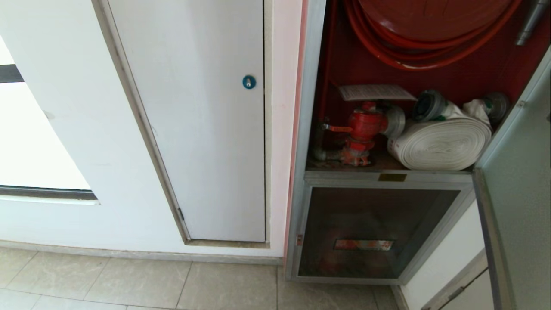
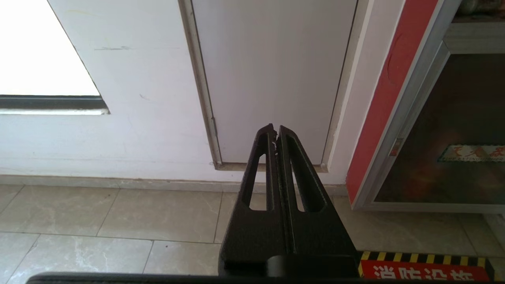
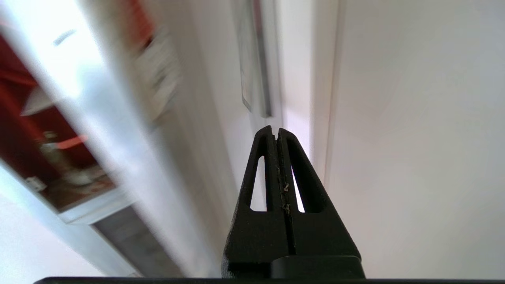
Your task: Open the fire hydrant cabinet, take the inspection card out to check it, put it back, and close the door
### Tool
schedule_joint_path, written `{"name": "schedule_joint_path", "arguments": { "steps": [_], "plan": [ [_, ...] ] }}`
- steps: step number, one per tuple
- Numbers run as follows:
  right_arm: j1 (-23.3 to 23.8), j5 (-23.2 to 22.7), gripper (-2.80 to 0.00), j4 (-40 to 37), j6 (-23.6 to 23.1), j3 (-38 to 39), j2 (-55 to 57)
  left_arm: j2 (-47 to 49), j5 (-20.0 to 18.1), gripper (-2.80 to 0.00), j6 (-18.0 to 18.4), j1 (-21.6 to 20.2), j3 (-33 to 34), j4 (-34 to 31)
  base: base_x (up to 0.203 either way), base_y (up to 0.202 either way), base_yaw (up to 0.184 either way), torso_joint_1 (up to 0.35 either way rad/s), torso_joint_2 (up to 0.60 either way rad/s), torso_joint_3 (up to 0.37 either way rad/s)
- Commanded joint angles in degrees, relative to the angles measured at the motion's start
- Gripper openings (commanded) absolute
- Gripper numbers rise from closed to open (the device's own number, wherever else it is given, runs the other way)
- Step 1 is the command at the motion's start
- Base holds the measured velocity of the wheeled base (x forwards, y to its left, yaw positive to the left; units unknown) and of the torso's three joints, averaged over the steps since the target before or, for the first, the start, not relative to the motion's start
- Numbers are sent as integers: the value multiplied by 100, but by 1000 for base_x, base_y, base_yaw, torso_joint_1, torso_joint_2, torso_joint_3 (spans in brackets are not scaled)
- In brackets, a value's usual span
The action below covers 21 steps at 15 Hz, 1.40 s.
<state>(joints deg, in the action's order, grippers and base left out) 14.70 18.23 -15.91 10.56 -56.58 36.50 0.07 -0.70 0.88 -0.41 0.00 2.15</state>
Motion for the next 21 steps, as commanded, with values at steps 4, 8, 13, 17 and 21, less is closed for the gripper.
{"name": "schedule_joint_path", "arguments": {
  "steps": [4, 8, 13, 17, 21],
  "plan": [
    [-161, -559, -280, 91, 13, 131, 156, 1, 0, -280, 0, -2, 79, 5, 0, 0, 0, 0, 0, 0],
    [-161, -1696, -280, 339, 243, 416, 307, 1, 0, -280, 0, -2, 79, 5, 0, 0, 0, 0, 0, 0],
    [-167, -2679, -280, 1098, 455, 732, 1064, 1, 0, -280, 0, -2, 79, 5, 0, 0, 0, 0, 0, 0],
    [-178, -3414, -280, 1549, 479, 868, 1590, 1, 0, -280, 0, -2, 79, 5, 0, 0, 0, 0, 0, 0],
    [-524, -3580, -280, 2192, 464, 829, 2241, 1, 0, -280, 0, -2, 79, 5, 0, 0, 0, 0, 0, 0]
  ]
}}
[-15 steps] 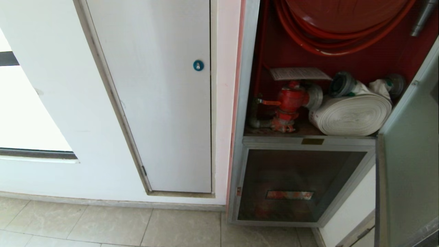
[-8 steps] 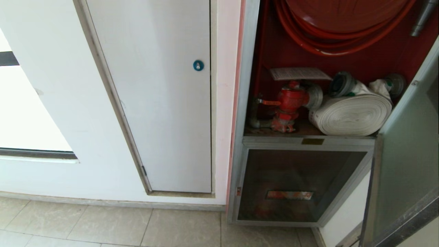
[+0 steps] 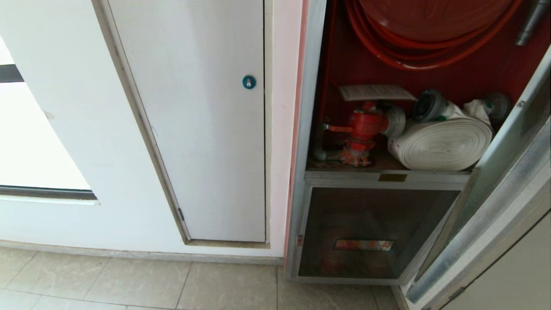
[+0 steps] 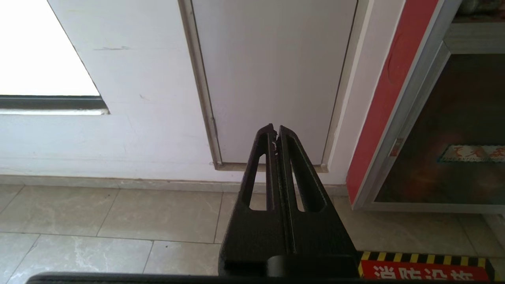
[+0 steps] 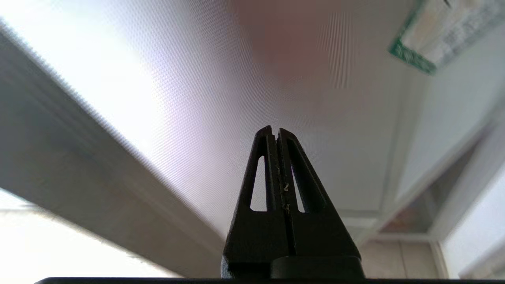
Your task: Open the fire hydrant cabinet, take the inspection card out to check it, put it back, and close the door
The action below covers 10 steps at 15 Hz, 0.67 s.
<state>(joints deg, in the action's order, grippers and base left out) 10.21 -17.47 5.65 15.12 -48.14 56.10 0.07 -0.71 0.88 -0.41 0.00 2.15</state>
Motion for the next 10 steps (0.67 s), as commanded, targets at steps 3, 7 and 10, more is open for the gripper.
{"name": "schedule_joint_path", "arguments": {
  "steps": [3, 7, 10],
  "plan": [
    [-236, -19, -280, 661, -8, -91, 842, 1, 0, -280, 0, -2, 79, 5, 0, 0, 0, 0, 0, 0],
    [-422, -23, -280, 846, -2, -466, 1448, 1, 0, -280, 0, -2, 79, 5, 0, 0, 0, 0, 0, 0],
    [-546, -28, -280, 871, 0, -768, 1862, 1, 0, -280, 0, -2, 79, 5, 0, 0, 0, 0, 0, 0]
  ]
}}
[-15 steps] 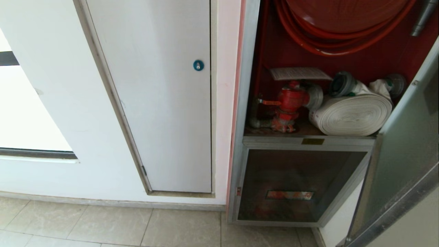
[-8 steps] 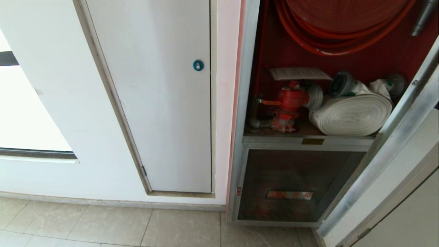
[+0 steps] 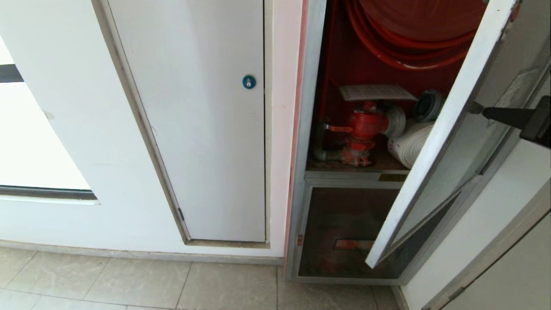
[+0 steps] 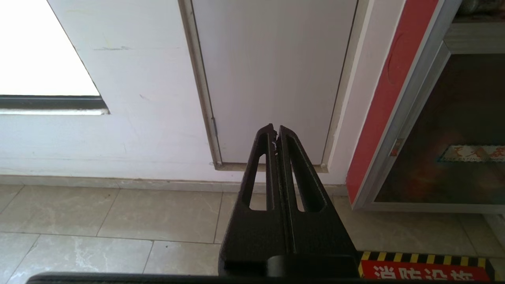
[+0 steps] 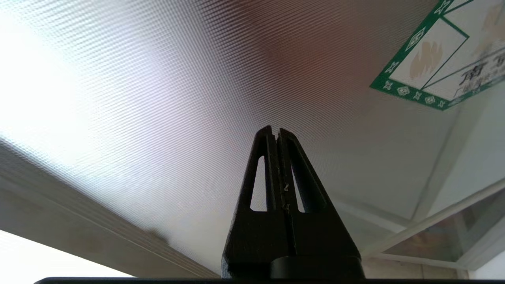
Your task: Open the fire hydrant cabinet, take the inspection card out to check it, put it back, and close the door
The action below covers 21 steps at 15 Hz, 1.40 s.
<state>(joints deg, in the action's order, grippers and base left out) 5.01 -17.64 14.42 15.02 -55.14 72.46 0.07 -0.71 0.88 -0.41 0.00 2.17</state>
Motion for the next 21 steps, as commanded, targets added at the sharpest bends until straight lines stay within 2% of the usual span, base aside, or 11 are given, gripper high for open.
{"name": "schedule_joint_path", "arguments": {
  "steps": [1, 5, 21],
  "plan": [
    [-48, -11, -280, 54, 10, -160, 388, 1, 0, -280, 0, -2, 79, 3, 0, 0, 0, 0, 0, 0],
    [-95, -5, -280, 322, 1, -679, 1127, 1, 0, -280, 0, -2, 79, 3, 0, 0, 0, 0, 0, 0],
    [-211, 40, -280, 340, -35, -2883, 3216, 1, 0, -280, 0, -2, 79, 3, 0, 0, 0, 0, 0, 0]
  ]
}}
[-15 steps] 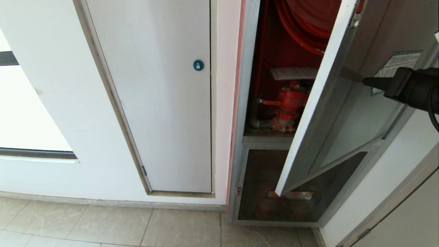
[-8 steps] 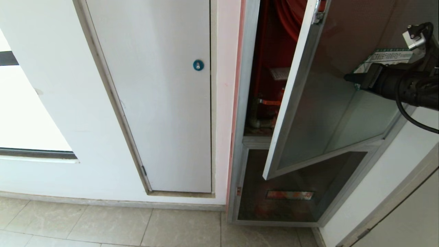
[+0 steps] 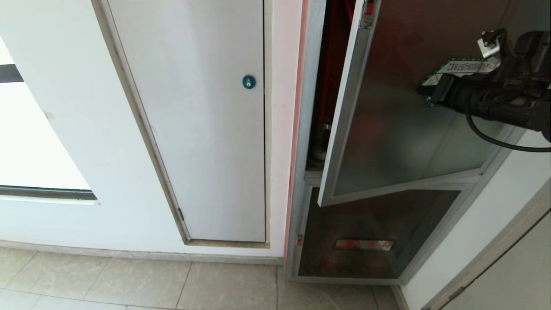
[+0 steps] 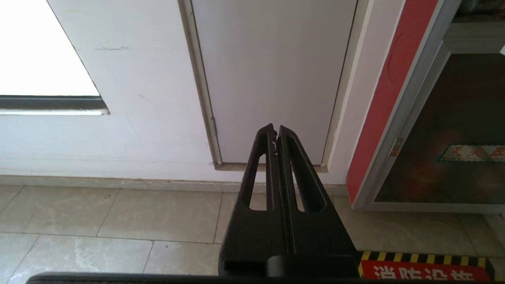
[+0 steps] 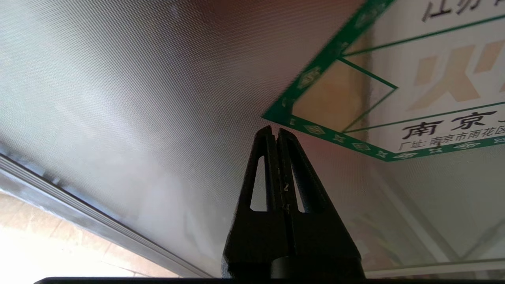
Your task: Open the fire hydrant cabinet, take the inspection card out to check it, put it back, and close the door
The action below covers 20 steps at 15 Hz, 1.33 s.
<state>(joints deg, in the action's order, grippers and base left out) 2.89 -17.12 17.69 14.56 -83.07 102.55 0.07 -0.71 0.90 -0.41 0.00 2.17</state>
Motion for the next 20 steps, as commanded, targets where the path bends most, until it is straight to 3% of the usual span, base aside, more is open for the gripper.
{"name": "schedule_joint_path", "arguments": {
  "steps": [1, 15, 20],
  "plan": [
    [1, -11, -280, 15, 12, -204, 325, 1, 0, -280, -2, -2, 79, 3, 0, 0, 0, 0, 0, 0],
    [10, 87, -280, -23, 12, -1814, 1587, 1, 0, -280, -2, -2, 79, 3, 0, 0, 0, 0, 0, 0],
    [10, 112, -280, -46, 12, -1933, 1648, 1, 0, -280, -2, -2, 79, 3, 0, 0, 0, 0, 0, 0]
  ]
}}
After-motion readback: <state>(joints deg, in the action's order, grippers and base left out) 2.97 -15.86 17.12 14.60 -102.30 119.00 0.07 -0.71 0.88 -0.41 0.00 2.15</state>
